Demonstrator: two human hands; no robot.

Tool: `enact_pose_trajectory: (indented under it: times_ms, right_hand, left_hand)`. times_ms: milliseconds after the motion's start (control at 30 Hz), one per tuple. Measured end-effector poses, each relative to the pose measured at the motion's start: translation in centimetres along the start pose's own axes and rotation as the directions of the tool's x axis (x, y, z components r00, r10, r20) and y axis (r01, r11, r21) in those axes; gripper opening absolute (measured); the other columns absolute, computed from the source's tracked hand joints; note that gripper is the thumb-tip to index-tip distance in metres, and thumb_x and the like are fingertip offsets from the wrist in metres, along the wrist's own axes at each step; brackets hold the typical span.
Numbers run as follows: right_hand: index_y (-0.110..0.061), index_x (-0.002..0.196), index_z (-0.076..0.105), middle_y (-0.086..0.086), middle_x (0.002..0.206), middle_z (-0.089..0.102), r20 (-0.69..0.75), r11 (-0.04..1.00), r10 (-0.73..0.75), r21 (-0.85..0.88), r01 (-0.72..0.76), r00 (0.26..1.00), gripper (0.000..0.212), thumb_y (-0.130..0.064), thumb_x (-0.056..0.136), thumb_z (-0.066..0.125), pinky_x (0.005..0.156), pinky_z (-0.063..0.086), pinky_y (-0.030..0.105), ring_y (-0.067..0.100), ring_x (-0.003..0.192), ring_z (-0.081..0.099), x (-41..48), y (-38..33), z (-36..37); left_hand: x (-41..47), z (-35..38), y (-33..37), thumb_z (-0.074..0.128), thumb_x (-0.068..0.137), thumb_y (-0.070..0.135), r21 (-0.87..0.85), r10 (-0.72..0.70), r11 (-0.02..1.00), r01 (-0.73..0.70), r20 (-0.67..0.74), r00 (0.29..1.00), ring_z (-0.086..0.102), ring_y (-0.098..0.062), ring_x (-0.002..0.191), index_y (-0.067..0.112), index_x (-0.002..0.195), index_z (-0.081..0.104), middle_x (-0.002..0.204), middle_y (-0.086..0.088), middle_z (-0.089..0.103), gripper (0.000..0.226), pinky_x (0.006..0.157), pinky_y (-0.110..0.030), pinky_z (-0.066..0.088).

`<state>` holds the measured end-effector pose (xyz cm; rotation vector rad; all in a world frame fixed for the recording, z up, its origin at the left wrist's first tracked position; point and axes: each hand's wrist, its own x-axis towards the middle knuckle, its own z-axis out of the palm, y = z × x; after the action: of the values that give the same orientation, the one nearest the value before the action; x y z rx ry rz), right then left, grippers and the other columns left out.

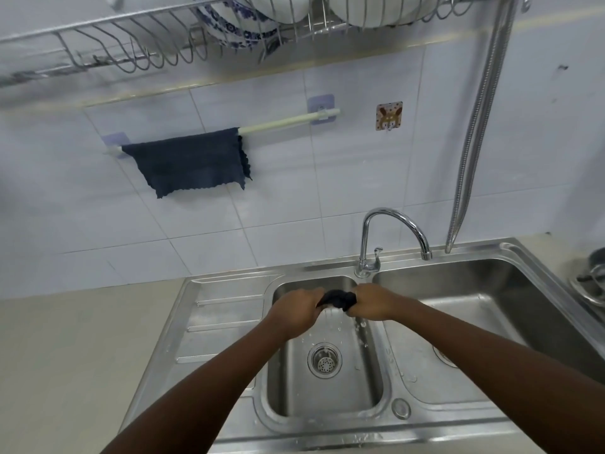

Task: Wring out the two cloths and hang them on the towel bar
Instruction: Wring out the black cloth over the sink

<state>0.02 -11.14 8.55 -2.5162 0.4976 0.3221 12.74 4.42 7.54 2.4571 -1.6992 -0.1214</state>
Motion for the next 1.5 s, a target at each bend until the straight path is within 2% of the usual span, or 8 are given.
enact_pose_trajectory:
  times_ms: [233,433,733,1033,1133,1267,1400,1500]
  right_hand:
    - [-0.018,0.125,0.048,0.009,0.109,0.054,-0.389,0.953,-0.266,-0.246,0.178,0.882,0.048,-0.012,0.08,0.063,0.077,0.048,0.038,0.025,0.098,0.053,0.4,0.5,1.7]
    - [-0.016,0.105,0.054,0.008,0.103,0.055,-0.379,0.936,-0.29,-0.306,0.176,0.879,0.034,0.004,0.08,0.044,0.07,0.044,0.036,0.027,0.094,0.053,0.8,0.6,2.5]
    - [-0.016,0.094,0.063,0.01,0.091,0.071,-0.314,0.928,-0.138,-0.372,0.012,0.939,0.031,-0.044,0.081,0.055,0.07,0.05,0.034,0.029,0.086,0.067,-0.1,0.8,-1.0]
    - [-0.021,0.059,0.049,-0.004,0.058,0.049,-0.011,0.967,-0.032,0.254,0.034,0.999,0.023,-0.022,0.078,0.061,0.052,0.034,0.025,0.012,0.054,0.046,-0.2,-0.8,-2.1]
    - [-0.022,0.076,0.057,0.003,0.081,0.053,-0.302,0.986,-0.165,-0.041,0.16,0.939,0.015,-0.028,0.075,0.07,0.068,0.045,0.032,0.017,0.077,0.052,0.1,0.1,-1.3]
    - [-0.021,0.14,0.034,0.009,0.115,0.059,-0.412,0.964,-0.248,-0.198,0.18,0.877,0.066,-0.017,0.081,0.065,0.083,0.051,0.042,0.027,0.106,0.054,0.0,0.0,0.5]
    - [-0.016,0.118,0.048,0.009,0.103,0.06,-0.39,0.939,-0.256,-0.318,0.132,0.885,0.036,-0.004,0.084,0.048,0.072,0.052,0.044,0.028,0.095,0.058,0.2,-0.2,1.1]
    - [-0.016,0.107,0.049,0.008,0.098,0.065,-0.338,0.96,-0.196,-0.259,0.109,0.921,0.022,-0.013,0.086,0.046,0.071,0.052,0.038,0.027,0.09,0.064,0.0,-0.5,0.8]
  left_hand:
    - [1.1,-1.9,-1.5,0.047,0.096,0.042,-0.461,-0.071,0.856,0.235,0.345,0.936,0.055,-0.011,0.068,0.013,0.108,0.061,0.081,0.001,0.061,0.034,0.063,-0.027,0.044]
    - [1.3,-3.6,-1.3,0.052,0.094,0.041,-0.551,-0.044,0.706,0.445,0.594,0.803,0.037,-0.008,0.048,0.02,0.081,0.051,0.065,0.004,0.045,0.025,0.045,-0.021,0.032]
    - [1.2,-3.7,0.7,0.041,0.097,0.044,-0.149,-0.013,0.988,0.039,0.175,0.985,0.06,-0.025,0.087,0.017,0.104,0.056,0.093,-0.007,0.066,0.031,0.072,-0.036,0.043]
    - [0.6,-3.1,0.1,0.042,0.098,0.034,0.099,0.092,0.992,-0.08,-0.118,0.989,0.063,-0.032,0.072,0.013,0.106,0.05,0.088,-0.011,0.069,0.023,0.055,-0.032,0.038]
    - [0.9,-2.8,0.2,0.041,0.098,0.041,-0.122,-0.009,0.992,0.012,0.021,1.0,0.063,-0.026,0.081,0.02,0.109,0.053,0.091,-0.007,0.068,0.027,0.068,-0.036,0.048]
    - [0.9,-4.6,-0.1,0.043,0.098,0.044,-0.517,-0.084,0.806,0.289,0.383,0.92,0.049,-0.014,0.058,0.026,0.084,0.054,0.071,0.002,0.053,0.025,0.053,-0.026,0.041]
    - [0.9,-6.7,0.4,0.048,0.098,0.03,-0.615,-0.063,0.585,0.529,0.615,0.786,0.032,-0.006,0.045,0.017,0.082,0.05,0.061,0.005,0.041,0.021,0.038,-0.018,0.025]
    - [0.8,-6.8,0.3,0.048,0.097,0.028,-0.486,-0.067,0.792,0.369,0.531,0.844,0.044,-0.011,0.061,0.009,0.1,0.055,0.079,-0.005,0.054,0.021,0.054,-0.024,0.035]
